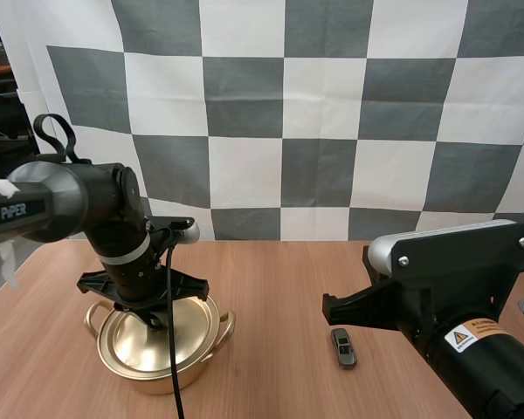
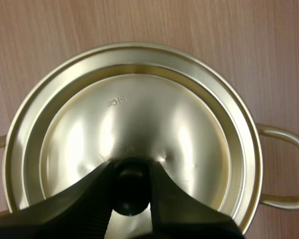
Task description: Open the pot, put the car inside, and close it
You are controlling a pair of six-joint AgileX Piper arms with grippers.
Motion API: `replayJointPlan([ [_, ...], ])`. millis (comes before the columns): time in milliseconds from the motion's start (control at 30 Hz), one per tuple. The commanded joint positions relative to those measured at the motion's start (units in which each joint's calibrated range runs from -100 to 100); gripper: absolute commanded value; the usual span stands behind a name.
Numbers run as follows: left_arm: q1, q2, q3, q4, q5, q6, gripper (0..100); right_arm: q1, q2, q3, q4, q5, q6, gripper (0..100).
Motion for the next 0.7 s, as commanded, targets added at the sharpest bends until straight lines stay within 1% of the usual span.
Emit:
replayJointPlan([
  [0,0.01,-0.07,-0.38,-0.11,-0.14,0.05,0,0.02,-0.07,-0.05,0.04,-0.09,0.02,0],
  [133,0.01,-1.14,-1.74,-0.11,1.59,0.05,0,0.02,-0.07,-0.05,0.04,-0.09,0.02,0],
  [333,0.01,-3.08,-8.7,-0.6,10.33,0.05,0,0.02,-0.07,-0.05,0.04,-0.09,0.02,0],
  [467,0.01,-6.03,-15.43,-0.6,15.78,0.05,0,0.02,-0.07,-0.05,0.04,-0.09,0.02,0],
  [667,0.01,-12.73,-29.43,-0.6,15.78,-0.7,0,0.02,-0.07,-0.05,0.04,-0.09,0.02,0],
])
